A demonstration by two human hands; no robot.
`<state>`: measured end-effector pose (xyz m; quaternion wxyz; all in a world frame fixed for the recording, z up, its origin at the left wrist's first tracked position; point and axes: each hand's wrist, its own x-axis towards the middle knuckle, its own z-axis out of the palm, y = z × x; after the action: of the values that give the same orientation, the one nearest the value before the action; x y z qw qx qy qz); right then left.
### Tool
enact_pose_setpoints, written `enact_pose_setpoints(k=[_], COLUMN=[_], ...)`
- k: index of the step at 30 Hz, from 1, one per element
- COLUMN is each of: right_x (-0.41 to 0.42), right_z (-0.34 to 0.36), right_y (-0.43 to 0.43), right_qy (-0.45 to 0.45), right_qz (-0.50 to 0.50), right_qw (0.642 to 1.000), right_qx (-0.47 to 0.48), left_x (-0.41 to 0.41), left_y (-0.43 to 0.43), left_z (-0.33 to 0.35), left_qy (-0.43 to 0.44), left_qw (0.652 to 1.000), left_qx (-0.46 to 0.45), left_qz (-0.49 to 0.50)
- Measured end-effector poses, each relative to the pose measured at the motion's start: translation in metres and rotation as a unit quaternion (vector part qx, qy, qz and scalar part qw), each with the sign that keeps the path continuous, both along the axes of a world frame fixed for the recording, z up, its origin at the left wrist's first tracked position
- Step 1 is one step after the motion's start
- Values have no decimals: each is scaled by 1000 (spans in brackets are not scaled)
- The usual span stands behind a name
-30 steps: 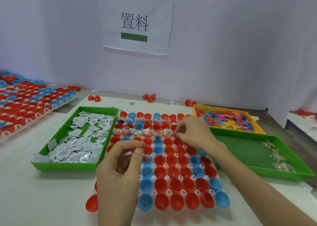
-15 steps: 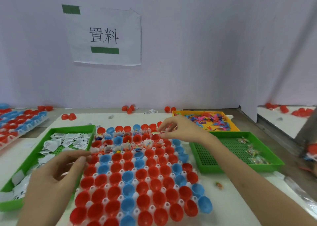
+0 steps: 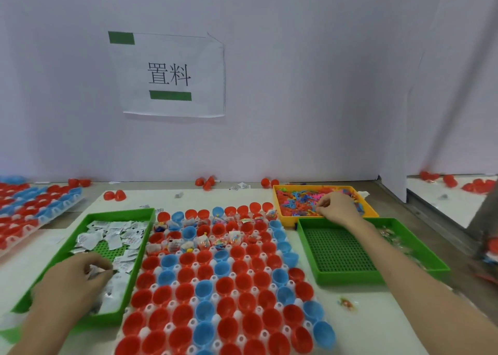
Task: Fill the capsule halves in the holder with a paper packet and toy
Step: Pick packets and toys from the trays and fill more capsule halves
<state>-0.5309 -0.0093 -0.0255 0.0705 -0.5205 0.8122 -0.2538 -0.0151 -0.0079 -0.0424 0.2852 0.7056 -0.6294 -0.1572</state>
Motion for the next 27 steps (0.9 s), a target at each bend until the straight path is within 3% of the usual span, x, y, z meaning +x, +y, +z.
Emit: enact_pose_setpoints(k=[8,14,18,20,24,27], right_x=[11,13,27,41,79,108], right_z=[-3,6,25,35,39,29], right_y=[9,24,36,45,74,90], right_qy=[-30,-70,-126,-224,-498,-566], right_qz=[23,22,21,14,67,116], right_qw=[993,974,950,920,801,771], right_qx=[-112,-212,-286,-320,-325,-267], left_x=[8,7,13,14,9,7], left_y=[4,5,-1,-2,2,5], left_z=[-7,-10,-17,-18,-15,-14], left_qy=[100,92,152,185,212,240], left_qw=[994,981,966,955,944,940], left_qx=[-40,-172,-210,-232,-252,-241], left_qz=[-4,-3,-13,-4,1,13])
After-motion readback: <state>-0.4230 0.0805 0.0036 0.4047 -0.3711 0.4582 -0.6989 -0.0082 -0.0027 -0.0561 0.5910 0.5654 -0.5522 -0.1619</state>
